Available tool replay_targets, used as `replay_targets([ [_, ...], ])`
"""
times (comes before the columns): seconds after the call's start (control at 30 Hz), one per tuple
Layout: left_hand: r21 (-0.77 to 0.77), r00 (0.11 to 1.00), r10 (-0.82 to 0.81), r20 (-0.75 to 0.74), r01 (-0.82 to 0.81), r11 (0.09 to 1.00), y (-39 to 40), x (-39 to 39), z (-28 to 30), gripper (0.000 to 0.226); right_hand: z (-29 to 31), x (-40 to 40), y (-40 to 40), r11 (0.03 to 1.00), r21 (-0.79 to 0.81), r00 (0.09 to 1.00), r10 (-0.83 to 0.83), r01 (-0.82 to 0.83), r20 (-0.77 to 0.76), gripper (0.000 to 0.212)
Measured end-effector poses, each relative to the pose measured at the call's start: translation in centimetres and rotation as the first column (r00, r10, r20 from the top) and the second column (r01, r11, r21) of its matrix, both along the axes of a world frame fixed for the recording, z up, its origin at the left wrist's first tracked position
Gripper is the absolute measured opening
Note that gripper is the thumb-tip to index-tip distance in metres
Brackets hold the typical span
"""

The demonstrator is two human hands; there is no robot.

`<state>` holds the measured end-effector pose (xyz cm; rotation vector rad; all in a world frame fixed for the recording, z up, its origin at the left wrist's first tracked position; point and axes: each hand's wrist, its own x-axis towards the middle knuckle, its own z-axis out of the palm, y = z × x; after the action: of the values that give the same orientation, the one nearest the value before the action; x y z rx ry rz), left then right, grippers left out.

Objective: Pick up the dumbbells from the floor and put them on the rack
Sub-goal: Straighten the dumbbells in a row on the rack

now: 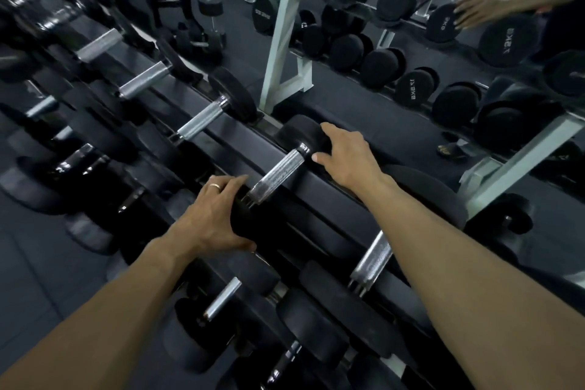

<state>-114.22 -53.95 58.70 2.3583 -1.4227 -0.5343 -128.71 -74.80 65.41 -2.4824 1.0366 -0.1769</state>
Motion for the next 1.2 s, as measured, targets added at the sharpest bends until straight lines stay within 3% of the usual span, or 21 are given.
replay_targets([
  [0.17, 0.033, 0.998, -0.003, 0.063, 0.001, 0.999, 0.0, 0.8, -0.3, 0.134, 0.1, 0.4, 0.0, 0.999, -0.049, 1.000, 0.004, -0.003, 0.015, 0.050],
  [0.37, 0.009, 1.000, 0.020, 0.016, -0.020, 1.000, 0.1, 0.7, -0.4, 0.135, 0.1, 1.1, -0.1, 0.995, -0.096, 0.999, -0.003, -0.001, -0.038, 0.044],
  [0.77, -0.045, 0.989, 0.071, -0.127, -0.077, 0.996, 0.3, -0.1, -0.5, 0.134, 0.7, 2.9, 0.6, 0.993, -0.089, 0.990, -0.092, 0.083, -0.107, 0.061],
  [0.97, -0.085, 0.982, -0.011, -0.188, -0.005, 0.996, 1.3, 1.1, -0.5, 0.130, 0.7, 4.4, 1.9, 0.971, -0.217, 0.986, -0.127, 0.101, -0.111, 0.039],
  [1.07, -0.130, 0.988, -0.069, -0.137, 0.051, 0.990, 2.3, 3.1, 0.3, 0.111, 0.9, 6.7, 3.5, 0.969, -0.241, 0.998, -0.061, 0.056, -0.016, 0.063],
  [1.2, -0.223, 0.991, -0.114, 0.062, 0.126, 0.967, 3.0, 8.8, 2.2, 0.102, 1.3, 11.2, 5.4, 0.981, -0.192, 0.997, 0.021, -0.005, 0.079, 0.068],
])
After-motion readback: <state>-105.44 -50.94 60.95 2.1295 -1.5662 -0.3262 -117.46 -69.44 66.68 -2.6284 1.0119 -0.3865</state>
